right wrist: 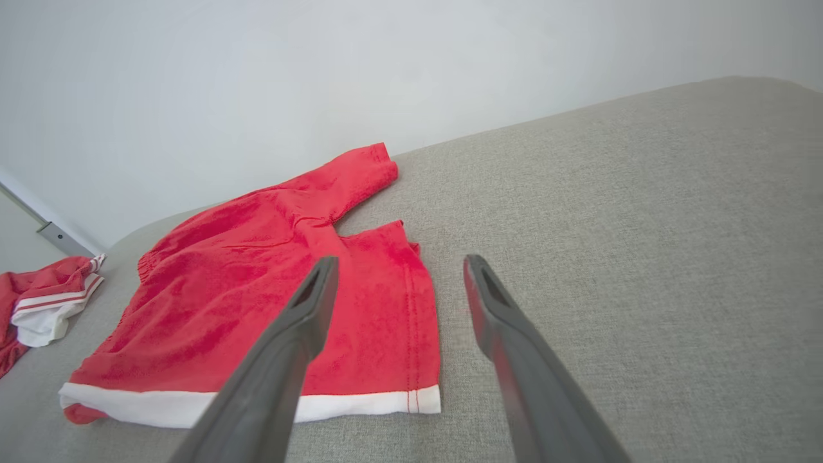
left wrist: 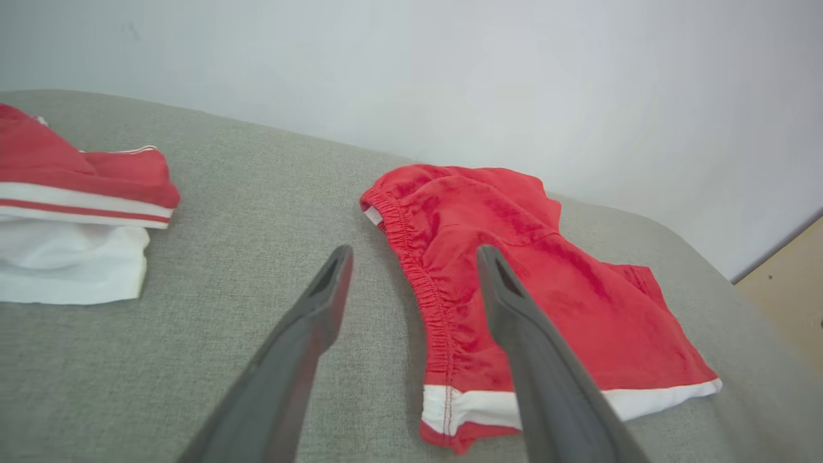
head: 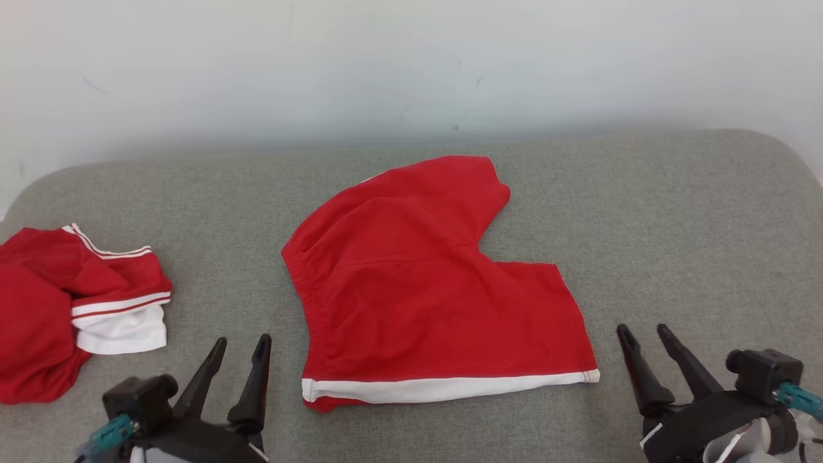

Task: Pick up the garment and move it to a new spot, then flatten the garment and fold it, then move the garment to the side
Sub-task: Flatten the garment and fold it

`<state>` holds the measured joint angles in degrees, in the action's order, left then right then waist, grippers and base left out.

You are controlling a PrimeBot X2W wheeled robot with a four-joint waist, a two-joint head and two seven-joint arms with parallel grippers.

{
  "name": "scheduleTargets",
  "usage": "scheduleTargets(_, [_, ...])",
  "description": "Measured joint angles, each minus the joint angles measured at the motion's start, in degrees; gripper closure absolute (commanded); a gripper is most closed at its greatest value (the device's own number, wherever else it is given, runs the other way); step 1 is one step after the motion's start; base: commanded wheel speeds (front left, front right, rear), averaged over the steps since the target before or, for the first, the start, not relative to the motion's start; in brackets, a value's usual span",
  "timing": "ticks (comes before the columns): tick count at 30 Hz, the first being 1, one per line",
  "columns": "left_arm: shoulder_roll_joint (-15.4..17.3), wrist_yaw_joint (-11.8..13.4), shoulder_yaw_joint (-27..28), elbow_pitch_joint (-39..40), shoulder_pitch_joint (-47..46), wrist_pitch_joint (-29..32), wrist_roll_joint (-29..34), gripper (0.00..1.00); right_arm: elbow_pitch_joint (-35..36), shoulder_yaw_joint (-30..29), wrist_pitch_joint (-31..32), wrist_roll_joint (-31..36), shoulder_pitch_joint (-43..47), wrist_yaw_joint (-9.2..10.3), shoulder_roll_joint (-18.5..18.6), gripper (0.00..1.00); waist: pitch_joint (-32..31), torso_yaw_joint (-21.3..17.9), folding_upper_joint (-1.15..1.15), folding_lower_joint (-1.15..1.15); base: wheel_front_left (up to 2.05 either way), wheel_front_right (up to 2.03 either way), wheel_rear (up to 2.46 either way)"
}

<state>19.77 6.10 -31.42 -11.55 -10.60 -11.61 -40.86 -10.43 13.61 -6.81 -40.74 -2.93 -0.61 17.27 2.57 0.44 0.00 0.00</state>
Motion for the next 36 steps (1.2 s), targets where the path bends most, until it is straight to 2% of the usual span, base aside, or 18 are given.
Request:
scheduleTargets(7, [0.09,0.52,2.19,1.07,3.44,-0.62,0.57,0.00,1.52,-0.18,-1.65,1.22,1.91,1.67,-0.30,0.00,-1.25,0.11,0.00,0.00,0.00,0.00,0.00])
scheduleTargets(13, [-0.59,0.93,0.60,1.54,4.42,0.05,1.10,0.00,1.51,1.08,-0.67,2.47,3.71,2.80,0.01,0.00,-1.32,0.19,0.00,0.00,0.00,0.00,0.00])
scheduleTargets(16, [-0.75,0.93,-1.59,0.43,4.29,2.45,2.09,0.00,0.74,2.07,1.41,2.75,3.70,3.45,0.23,0.00,-1.02,0.28,0.00,0.00,0.00,0.00,0.00])
scheduleTargets(18, [0.19,0.93,-4.35,-0.98,3.48,4.91,5.13,0.00,-0.23,3.00,2.88,3.77,3.49,3.96,0.68,0.00,-0.65,0.36,0.00,0.00,0.00,0.00,0.00])
scheduleTargets(22, [0.51,0.93,-6.04,-2.57,0.18,8.13,7.38,0.00,-1.55,4.74,5.84,6.09,1.26,4.72,1.26,0.00,0.36,0.47,0.00,0.00,0.00,0.00,0.00])
scheduleTargets(26, [0.05,0.85,-6.79,-4.25,-3.76,11.58,7.60,0.00,-2.59,5.80,8.21,7.62,-2.23,5.23,1.58,0.00,1.49,0.55,0.00,0.01,0.00,0.00,0.00])
scheduleTargets(31, [-0.63,-0.60,-8.51,-7.36,-5.78,16.58,6.95,0.00,-4.25,7.19,10.62,9.11,-4.99,5.66,1.49,0.00,2.97,0.51,0.01,0.01,0.00,0.00,0.00])
scheduleTargets(36, [-1.16,-0.63,-8.66,-8.92,-7.17,18.38,6.65,0.00,-5.24,7.86,11.96,9.29,-6.14,5.76,0.75,0.00,4.04,0.30,0.01,0.01,0.00,0.00,0.00])
